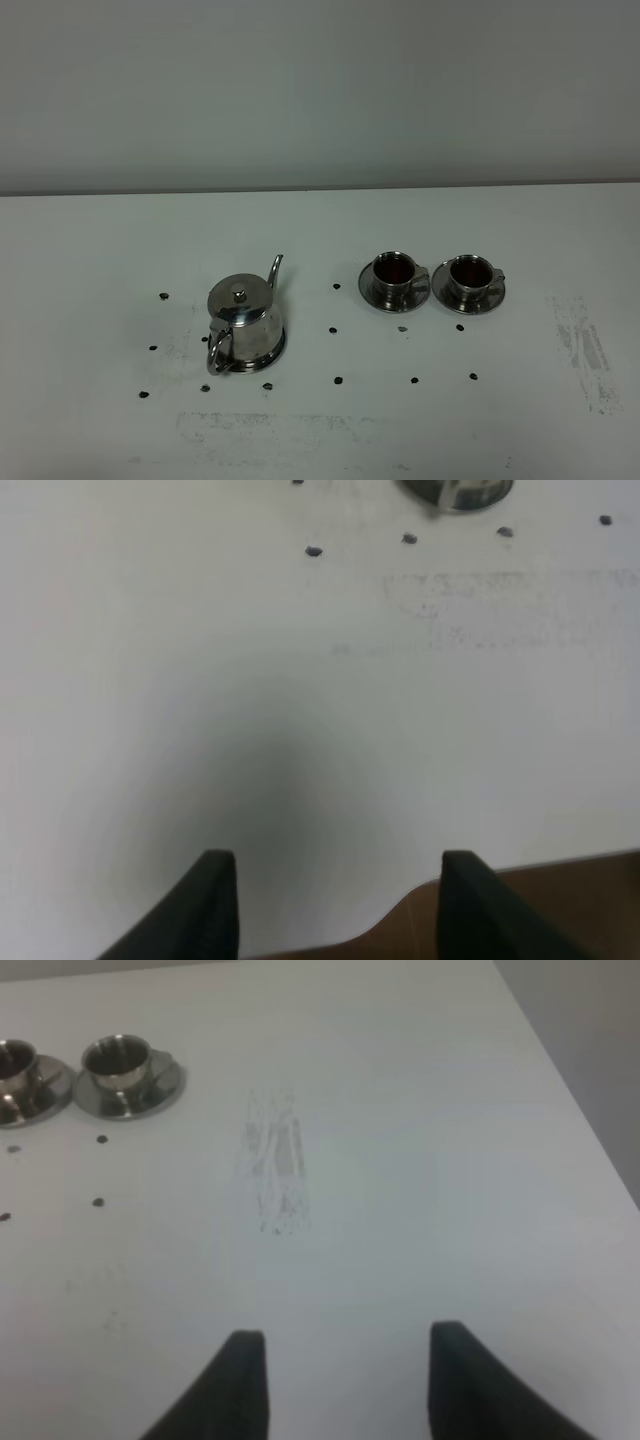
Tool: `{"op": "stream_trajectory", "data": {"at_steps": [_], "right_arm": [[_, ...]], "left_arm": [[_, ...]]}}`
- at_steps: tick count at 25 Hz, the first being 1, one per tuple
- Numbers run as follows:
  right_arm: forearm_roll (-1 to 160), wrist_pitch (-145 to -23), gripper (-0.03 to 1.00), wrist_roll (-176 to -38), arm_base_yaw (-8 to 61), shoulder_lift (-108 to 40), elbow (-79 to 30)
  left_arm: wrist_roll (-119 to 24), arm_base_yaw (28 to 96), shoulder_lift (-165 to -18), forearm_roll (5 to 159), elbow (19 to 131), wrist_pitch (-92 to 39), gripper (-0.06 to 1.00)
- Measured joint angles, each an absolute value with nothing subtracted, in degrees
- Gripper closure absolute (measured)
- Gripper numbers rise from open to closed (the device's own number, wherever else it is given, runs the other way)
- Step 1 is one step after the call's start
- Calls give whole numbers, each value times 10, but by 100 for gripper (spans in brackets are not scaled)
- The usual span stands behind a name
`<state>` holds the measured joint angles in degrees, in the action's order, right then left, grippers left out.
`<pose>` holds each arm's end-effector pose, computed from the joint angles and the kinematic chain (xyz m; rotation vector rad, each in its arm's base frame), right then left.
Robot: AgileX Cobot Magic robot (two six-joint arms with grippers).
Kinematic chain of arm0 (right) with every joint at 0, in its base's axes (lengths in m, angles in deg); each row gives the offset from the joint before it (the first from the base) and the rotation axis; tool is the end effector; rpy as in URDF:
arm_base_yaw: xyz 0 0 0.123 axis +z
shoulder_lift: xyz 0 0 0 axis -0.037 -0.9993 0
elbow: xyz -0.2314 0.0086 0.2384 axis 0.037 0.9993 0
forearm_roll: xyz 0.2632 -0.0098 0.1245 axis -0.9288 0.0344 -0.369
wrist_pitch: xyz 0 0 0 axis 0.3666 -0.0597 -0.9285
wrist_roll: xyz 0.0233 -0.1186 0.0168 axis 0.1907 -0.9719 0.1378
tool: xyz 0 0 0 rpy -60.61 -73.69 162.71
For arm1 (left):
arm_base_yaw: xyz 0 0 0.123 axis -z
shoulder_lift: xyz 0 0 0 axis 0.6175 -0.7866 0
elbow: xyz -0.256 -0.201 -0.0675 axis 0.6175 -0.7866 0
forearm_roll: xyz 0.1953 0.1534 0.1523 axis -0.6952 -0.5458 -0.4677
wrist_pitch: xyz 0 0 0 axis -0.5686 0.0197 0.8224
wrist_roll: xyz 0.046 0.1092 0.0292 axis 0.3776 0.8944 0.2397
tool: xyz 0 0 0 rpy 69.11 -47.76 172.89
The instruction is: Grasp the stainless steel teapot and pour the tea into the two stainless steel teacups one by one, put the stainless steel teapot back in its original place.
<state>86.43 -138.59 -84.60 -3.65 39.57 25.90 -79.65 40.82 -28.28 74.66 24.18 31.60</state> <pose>0.0036 0.0014 0.2844 0.0904 2.0651 -0.0499 0.0350 -0.0132 0.2770 0.0893 2.2331 -0.1388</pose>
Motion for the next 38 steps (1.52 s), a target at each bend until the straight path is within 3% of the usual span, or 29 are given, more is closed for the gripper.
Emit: {"op": "stream_trajectory", "data": {"at_steps": [19,38], "right_arm": [[864,-1386,59,-846,-36,396,259],[864,-1386,59,-846,-36,396,259]], "left_arm": [[-798,403,-184,745,215,304,47],[-798,397,-182,745,215,304,47]]}}
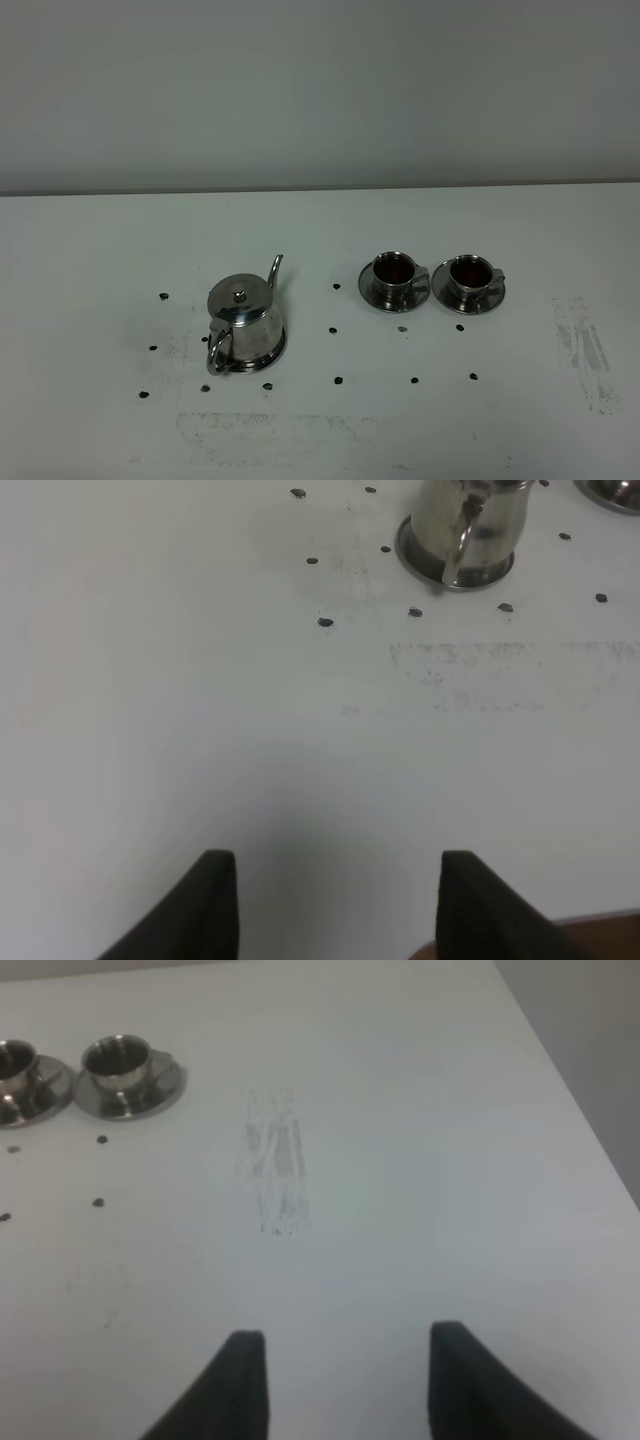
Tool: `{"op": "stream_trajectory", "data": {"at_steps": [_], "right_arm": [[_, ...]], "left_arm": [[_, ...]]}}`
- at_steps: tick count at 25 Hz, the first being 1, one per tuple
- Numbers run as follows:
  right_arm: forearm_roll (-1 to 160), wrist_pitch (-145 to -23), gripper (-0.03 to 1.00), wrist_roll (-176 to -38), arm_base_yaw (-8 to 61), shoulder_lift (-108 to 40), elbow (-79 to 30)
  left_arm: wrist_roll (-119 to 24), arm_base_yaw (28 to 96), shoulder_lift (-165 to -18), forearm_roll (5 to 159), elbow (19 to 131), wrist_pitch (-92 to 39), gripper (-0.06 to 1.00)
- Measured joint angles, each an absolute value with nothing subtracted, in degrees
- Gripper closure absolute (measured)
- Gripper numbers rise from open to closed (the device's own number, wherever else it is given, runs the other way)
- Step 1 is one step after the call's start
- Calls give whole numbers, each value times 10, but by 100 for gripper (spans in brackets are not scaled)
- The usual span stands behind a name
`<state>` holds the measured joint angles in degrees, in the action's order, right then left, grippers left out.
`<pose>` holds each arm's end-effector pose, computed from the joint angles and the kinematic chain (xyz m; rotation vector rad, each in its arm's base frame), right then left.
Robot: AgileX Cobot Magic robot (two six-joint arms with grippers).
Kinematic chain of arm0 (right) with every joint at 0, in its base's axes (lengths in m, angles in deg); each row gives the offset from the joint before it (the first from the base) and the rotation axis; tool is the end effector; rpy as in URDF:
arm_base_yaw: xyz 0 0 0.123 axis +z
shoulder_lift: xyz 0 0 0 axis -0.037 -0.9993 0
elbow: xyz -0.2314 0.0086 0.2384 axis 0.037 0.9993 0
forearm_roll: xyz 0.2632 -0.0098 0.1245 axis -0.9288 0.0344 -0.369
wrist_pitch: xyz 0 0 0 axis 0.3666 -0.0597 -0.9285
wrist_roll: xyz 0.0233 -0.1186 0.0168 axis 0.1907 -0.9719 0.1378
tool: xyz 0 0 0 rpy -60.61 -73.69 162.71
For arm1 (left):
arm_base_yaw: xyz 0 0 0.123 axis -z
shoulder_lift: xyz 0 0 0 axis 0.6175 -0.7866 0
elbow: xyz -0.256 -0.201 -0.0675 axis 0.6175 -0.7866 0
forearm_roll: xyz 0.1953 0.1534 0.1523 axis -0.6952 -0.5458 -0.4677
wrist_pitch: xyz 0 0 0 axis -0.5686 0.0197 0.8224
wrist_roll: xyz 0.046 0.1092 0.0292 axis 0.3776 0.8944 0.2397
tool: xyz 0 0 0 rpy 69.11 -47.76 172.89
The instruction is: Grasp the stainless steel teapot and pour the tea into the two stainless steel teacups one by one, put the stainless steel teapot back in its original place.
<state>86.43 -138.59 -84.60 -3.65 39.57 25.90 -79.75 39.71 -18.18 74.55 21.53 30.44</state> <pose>0.0036 0.0014 0.2844 0.0904 2.0651 -0.0499 0.0142 -0.0116 0.2672 0.0682 2.0833 -0.1225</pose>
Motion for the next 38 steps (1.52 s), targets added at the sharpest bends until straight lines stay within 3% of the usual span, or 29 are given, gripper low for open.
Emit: {"op": "stream_trajectory", "data": {"at_steps": [13,38], "right_arm": [[864,-1386,59,-846,30,396,259],[864,-1386,59,-846,31,396,259]], "left_arm": [[-798,397,-182,745,215,304,47],[-798,397,-182,746,215,304,47]]}}
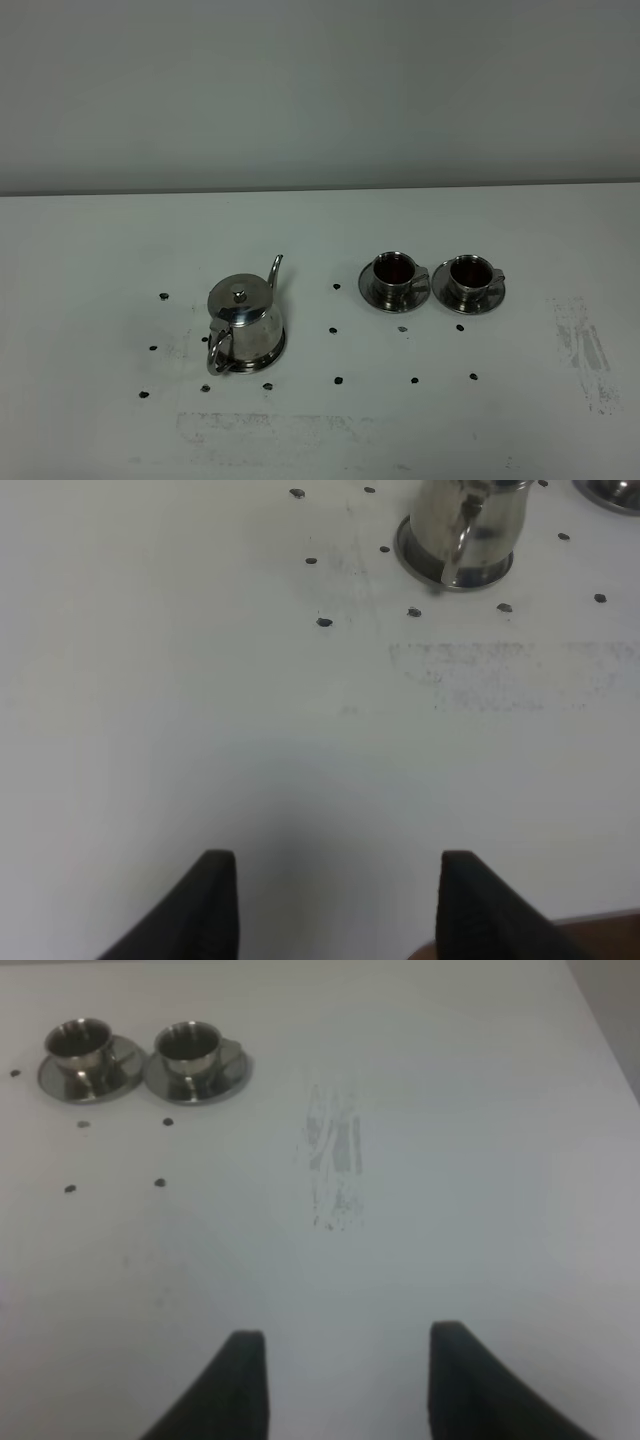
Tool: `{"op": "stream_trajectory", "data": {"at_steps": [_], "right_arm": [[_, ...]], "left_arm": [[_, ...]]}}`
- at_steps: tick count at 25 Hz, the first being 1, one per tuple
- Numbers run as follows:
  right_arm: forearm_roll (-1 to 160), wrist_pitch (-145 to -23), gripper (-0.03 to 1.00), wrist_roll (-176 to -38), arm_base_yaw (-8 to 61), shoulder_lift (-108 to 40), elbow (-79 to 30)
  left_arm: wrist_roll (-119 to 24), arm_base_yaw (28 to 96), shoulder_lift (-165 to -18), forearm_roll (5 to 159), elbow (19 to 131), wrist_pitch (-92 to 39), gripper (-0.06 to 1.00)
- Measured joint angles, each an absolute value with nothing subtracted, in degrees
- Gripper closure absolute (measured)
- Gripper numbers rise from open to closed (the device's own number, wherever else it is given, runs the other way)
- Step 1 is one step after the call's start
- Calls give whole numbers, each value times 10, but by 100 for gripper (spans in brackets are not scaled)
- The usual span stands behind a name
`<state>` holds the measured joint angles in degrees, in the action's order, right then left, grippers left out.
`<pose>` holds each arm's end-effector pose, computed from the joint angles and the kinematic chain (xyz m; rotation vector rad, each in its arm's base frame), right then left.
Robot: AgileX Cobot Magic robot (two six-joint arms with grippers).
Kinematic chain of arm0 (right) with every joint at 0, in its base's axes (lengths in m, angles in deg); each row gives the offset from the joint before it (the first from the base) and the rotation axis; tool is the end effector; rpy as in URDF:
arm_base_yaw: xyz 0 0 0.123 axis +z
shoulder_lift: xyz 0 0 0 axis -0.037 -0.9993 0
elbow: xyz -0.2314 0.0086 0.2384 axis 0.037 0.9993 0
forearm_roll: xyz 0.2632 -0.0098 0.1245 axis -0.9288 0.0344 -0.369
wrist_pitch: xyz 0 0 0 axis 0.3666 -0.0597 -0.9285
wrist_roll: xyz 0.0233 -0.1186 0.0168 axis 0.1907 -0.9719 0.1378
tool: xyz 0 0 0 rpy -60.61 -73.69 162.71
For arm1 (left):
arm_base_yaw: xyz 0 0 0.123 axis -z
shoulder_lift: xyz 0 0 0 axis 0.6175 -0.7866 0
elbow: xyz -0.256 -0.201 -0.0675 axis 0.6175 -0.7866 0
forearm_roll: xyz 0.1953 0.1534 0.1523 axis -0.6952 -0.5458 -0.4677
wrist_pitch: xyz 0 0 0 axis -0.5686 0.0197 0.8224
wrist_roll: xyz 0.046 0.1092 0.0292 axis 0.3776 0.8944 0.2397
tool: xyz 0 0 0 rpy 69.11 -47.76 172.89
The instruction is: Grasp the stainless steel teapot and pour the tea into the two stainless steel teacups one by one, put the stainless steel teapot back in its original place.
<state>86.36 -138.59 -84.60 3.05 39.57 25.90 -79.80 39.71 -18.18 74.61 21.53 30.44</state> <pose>0.0034 0.0019 0.2844 -0.0305 2.0666 0.0236 0.0142 -0.0117 0.2672 0.0673 2.0833 -0.1243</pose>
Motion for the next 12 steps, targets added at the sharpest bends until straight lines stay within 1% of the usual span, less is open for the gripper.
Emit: {"op": "stream_trajectory", "data": {"at_steps": [12], "right_arm": [[864,-1386,59,-846,31,396,259]], "left_arm": [[-798,397,-182,747,215,304,47]]}}
